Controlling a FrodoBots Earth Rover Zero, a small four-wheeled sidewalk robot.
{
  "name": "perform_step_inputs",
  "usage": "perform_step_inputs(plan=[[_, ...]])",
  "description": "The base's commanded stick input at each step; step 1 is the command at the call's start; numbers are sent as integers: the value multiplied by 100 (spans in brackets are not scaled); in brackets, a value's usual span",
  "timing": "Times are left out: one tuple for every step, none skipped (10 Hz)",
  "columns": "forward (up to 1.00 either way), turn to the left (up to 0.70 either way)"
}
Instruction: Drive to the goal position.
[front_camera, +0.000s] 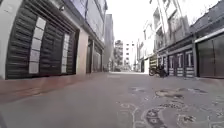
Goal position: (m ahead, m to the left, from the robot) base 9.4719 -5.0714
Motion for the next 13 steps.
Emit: perform_step_inputs(plan=[[100,0],[100,-4],[100,-25],[100,-40],[100,-40],[100,-40],[100,-40],[100,-40],[100,-40],[100,-33],[100,-8],[100,0],[100,0]])
